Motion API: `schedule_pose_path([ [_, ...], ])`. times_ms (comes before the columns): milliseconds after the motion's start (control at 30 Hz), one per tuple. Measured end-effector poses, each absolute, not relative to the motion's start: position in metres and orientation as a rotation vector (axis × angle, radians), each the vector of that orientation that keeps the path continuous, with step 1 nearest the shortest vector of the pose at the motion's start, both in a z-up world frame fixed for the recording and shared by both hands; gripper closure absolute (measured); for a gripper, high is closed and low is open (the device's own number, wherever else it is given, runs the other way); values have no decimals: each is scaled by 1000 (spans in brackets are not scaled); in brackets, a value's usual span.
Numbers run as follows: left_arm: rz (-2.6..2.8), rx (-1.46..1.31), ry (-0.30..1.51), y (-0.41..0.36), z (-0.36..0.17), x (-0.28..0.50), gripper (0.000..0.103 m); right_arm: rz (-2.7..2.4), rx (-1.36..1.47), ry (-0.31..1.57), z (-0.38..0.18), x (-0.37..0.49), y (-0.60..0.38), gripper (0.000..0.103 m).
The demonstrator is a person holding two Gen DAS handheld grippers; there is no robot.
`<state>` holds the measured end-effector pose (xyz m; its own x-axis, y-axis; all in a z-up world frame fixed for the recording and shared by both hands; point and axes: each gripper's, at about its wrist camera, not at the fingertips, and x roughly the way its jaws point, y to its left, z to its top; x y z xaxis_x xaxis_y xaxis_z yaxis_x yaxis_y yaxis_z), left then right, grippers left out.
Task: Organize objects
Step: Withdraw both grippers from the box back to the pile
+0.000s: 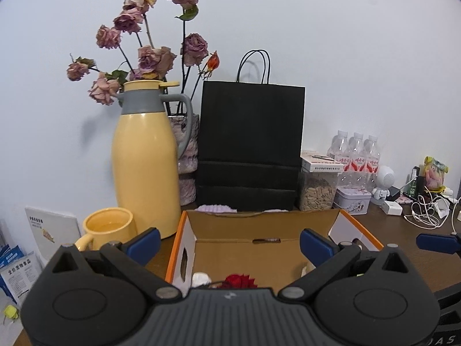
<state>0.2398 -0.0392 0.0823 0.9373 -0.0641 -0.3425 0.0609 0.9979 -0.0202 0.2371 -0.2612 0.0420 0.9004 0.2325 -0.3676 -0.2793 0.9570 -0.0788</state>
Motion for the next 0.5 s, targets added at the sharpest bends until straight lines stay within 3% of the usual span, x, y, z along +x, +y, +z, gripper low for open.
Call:
schedule_pose_path([
  [500,-36,16,396,-29,72,180,0,250,-136,380,41,175,-274,0],
])
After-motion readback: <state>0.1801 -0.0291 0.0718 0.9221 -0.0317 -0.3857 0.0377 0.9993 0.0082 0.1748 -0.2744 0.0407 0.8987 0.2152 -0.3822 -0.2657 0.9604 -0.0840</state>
